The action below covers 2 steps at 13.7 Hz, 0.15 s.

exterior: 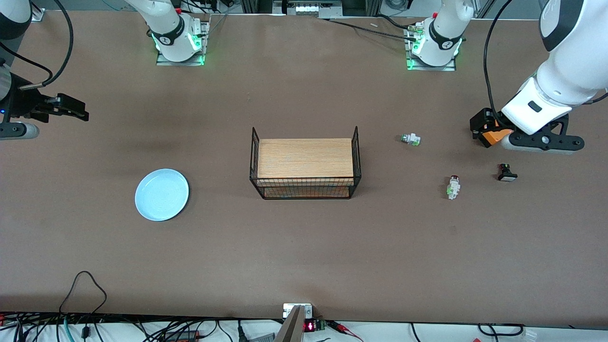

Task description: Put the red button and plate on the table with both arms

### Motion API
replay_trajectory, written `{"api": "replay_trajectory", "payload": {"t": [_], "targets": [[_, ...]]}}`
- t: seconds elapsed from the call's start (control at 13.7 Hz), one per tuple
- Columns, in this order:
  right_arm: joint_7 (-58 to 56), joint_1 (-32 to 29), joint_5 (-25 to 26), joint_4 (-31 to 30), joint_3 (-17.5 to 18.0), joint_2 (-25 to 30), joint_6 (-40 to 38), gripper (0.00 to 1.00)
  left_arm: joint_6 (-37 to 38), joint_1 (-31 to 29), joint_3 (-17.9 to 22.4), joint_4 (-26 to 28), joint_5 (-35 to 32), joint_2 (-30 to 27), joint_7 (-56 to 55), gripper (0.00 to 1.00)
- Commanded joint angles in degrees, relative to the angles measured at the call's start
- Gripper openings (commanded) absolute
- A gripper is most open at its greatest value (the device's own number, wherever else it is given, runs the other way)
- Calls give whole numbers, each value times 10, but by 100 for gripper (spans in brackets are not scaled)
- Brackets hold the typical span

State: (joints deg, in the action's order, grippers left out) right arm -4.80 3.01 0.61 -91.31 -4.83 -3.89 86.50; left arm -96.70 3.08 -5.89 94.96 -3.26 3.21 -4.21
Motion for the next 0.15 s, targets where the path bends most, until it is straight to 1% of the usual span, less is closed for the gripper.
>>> {"api": "replay_trajectory", "payload": {"t": [0.0, 0.07], "targets": [[8, -4, -1, 12, 4, -5, -12, 100, 6, 2, 2, -3, 4, -4, -2, 100], [8, -4, -1, 12, 4, -5, -12, 100, 6, 2, 2, -4, 4, -4, -2, 100]]}}
